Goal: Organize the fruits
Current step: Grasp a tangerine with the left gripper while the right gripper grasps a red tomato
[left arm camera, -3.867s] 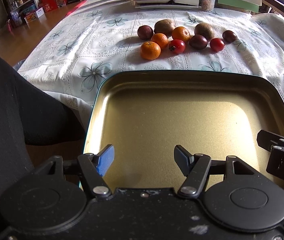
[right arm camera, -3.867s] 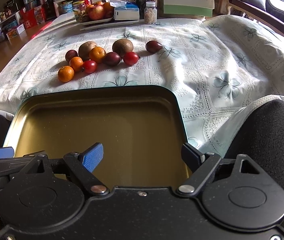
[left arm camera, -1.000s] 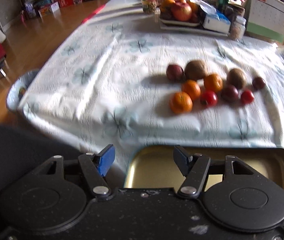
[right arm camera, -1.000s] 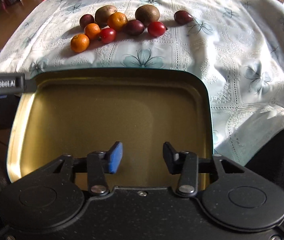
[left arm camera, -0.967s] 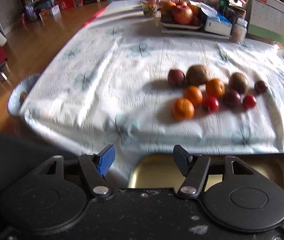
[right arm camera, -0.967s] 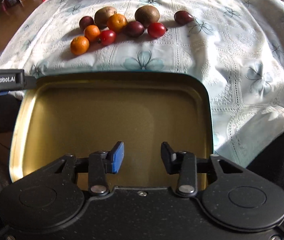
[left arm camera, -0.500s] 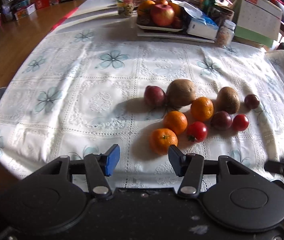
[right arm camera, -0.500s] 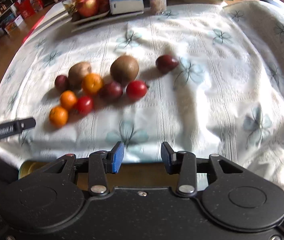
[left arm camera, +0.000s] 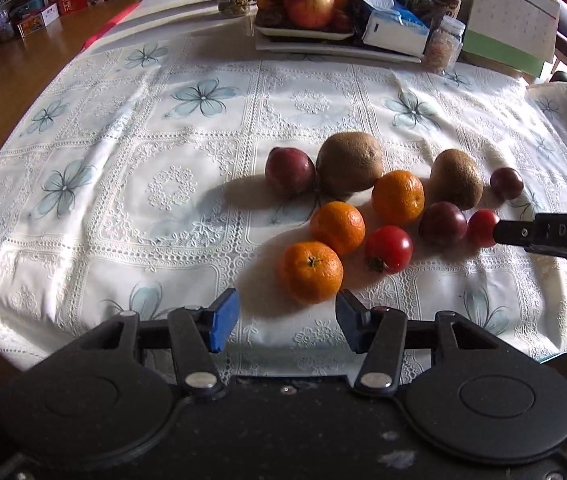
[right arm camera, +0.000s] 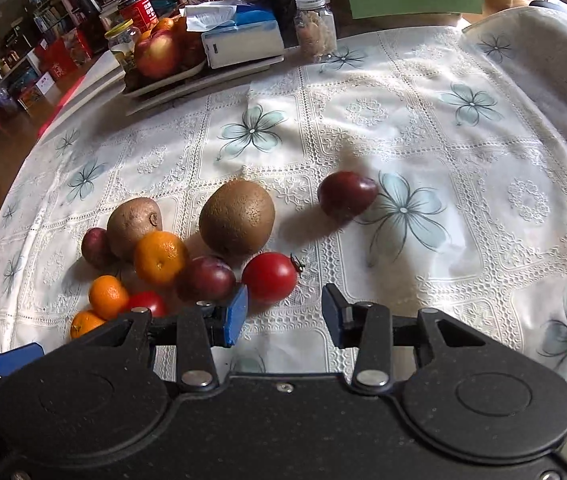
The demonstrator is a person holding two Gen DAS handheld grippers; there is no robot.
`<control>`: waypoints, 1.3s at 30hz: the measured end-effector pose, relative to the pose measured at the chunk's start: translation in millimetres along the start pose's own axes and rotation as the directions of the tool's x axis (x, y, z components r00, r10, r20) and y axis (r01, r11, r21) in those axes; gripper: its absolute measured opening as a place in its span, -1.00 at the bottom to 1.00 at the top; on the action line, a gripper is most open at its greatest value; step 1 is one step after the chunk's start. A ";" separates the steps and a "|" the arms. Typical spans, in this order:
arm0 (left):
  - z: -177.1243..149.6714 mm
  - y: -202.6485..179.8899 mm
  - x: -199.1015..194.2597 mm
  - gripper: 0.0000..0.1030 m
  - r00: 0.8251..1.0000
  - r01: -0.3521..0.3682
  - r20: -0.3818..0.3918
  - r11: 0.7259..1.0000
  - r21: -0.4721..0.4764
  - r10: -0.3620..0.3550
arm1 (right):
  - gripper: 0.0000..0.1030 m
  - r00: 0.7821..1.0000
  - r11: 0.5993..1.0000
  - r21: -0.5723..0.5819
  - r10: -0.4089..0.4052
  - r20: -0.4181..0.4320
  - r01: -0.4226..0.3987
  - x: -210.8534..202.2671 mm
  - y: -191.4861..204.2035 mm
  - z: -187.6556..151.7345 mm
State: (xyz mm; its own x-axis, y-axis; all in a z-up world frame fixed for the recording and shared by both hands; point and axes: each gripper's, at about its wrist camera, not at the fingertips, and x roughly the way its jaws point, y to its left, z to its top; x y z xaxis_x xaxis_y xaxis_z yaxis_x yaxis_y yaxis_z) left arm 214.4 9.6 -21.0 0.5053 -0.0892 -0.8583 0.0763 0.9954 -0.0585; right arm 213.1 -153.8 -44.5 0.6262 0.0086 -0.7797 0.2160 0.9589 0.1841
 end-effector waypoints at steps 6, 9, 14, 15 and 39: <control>1.2 -0.1 13.1 0.07 1.000 -0.007 -0.028 1.000 -0.017 0.006 | 0.08 1.000 1.000 -0.024 0.017 -0.001 -0.017 18.9 1.1 0.2; 4.7 0.3 18.5 0.08 0.999 -0.016 -0.029 0.999 -0.036 0.015 | 0.09 0.999 0.999 -0.027 0.034 0.011 -0.034 24.5 2.9 -0.1; 8.3 -4.5 28.5 0.13 0.999 -0.015 -0.038 0.999 -0.043 0.013 | 0.19 0.999 0.999 -0.034 0.006 0.054 -0.004 26.5 4.8 1.4; 8.0 -5.8 29.6 0.13 0.999 -0.019 -0.038 0.999 -0.039 0.018 | 0.19 0.999 1.000 -0.030 -0.001 0.053 0.003 26.9 4.2 1.4; 13.8 3.4 34.5 -0.17 0.998 0.056 -0.002 0.991 -0.124 -0.057 | -0.03 0.998 0.998 -0.026 0.060 0.021 -0.059 27.2 3.0 -4.5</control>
State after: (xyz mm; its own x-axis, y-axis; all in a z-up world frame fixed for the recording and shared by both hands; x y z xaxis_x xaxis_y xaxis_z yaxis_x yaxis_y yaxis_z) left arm 243.9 9.4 -43.7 0.4983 -0.1452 -0.8547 -0.0026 0.9856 -0.1689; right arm 227.4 -149.5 -67.8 0.6537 0.0597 -0.7544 0.1591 0.9637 0.2142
